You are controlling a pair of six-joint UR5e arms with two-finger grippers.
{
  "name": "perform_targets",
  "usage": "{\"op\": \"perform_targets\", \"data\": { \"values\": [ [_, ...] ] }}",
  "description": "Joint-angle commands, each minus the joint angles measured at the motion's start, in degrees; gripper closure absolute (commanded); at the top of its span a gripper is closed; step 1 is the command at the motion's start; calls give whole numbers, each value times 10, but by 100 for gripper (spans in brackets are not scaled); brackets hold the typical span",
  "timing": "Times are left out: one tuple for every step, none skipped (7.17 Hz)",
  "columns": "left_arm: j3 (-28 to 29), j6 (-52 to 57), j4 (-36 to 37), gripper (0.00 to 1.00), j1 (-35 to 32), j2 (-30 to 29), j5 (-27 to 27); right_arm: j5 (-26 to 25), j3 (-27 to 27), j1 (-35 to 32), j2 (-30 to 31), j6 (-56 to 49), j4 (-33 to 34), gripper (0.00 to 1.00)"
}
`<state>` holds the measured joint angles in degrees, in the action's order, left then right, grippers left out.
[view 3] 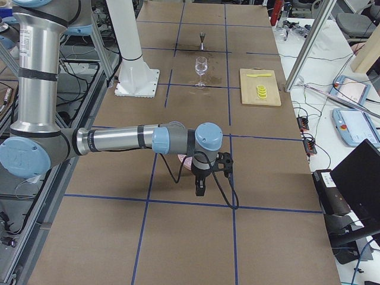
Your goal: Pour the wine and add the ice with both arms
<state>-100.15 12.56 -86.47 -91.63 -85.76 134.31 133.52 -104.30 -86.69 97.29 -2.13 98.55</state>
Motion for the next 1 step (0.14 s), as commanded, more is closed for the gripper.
{"op": "perform_targets", "data": {
  "values": [
    [-6,0,1,0,0,-10,-1,11,1,0,-1,1,-2,0]
  ]
}}
